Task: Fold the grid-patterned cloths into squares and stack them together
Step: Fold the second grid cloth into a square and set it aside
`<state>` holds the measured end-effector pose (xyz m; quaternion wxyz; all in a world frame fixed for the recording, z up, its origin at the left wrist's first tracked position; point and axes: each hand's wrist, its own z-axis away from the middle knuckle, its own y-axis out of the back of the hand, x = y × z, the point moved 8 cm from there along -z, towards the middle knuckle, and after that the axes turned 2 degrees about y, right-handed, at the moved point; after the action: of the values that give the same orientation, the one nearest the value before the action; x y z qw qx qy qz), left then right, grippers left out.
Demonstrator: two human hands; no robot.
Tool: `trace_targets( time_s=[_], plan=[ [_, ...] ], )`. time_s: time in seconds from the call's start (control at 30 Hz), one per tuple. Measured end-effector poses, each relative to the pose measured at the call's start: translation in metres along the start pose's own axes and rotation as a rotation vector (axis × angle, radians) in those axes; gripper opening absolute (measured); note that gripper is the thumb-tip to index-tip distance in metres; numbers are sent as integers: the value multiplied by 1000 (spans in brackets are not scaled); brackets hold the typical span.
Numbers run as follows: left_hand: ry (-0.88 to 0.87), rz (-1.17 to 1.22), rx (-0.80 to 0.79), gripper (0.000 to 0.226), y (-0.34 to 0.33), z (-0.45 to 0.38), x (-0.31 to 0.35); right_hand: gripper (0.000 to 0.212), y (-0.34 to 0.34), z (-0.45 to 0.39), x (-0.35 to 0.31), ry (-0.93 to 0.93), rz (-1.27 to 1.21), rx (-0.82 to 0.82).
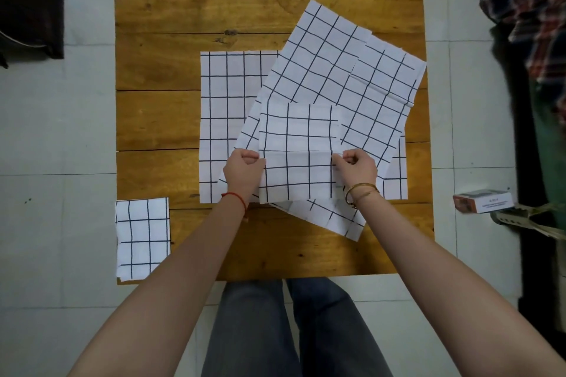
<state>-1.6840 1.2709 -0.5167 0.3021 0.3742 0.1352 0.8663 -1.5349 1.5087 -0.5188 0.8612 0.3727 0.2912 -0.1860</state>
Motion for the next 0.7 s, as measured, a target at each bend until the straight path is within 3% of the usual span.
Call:
trace_targets(
  time_s=[0.2,0.3,0.5,0.6,0.7],
  plan=[
    [-5,191,-165,38,13,9,7,20,7,3,-7,26,-257,-51],
    [-43,167,-182,27,25,16,9,18,14,8,-22,105,-317,-88],
    [-239,153,-110,15,52,34,32,21,36,26,-56,419,-161,-79],
    [-415,187,-129,11,62,52,49,17,42,34,-65,452,-259,-181],
    [-470,264,-229,10,63,64,57,15,46,39,-69,431,-383,-233]
  ],
)
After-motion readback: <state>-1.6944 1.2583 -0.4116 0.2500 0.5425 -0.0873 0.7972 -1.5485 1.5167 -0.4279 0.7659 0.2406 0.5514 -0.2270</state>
